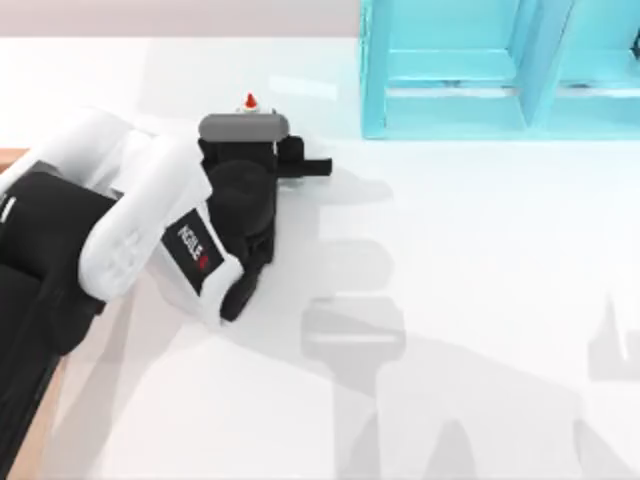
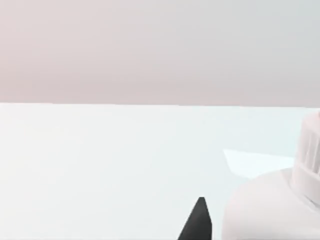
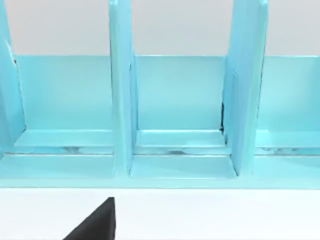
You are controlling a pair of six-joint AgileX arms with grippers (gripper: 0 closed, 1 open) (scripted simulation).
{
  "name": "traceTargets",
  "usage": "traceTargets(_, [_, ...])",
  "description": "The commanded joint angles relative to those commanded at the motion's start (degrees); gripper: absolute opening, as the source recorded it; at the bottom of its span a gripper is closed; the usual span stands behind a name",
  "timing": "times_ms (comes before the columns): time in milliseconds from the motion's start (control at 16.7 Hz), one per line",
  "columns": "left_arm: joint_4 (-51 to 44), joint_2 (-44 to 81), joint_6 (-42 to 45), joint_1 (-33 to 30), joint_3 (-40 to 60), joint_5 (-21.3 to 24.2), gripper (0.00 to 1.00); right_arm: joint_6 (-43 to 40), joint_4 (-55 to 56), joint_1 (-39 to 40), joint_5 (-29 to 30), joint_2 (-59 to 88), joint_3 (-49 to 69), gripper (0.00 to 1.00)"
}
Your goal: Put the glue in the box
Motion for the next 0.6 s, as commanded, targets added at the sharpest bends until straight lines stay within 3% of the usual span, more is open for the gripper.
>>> traceTargets(600, [-0.2,-0.3,0.0,-0.2,-0.1,0.0,0.00,0.0,0.0,0.0,0.0,0.0,0.0,1.00])
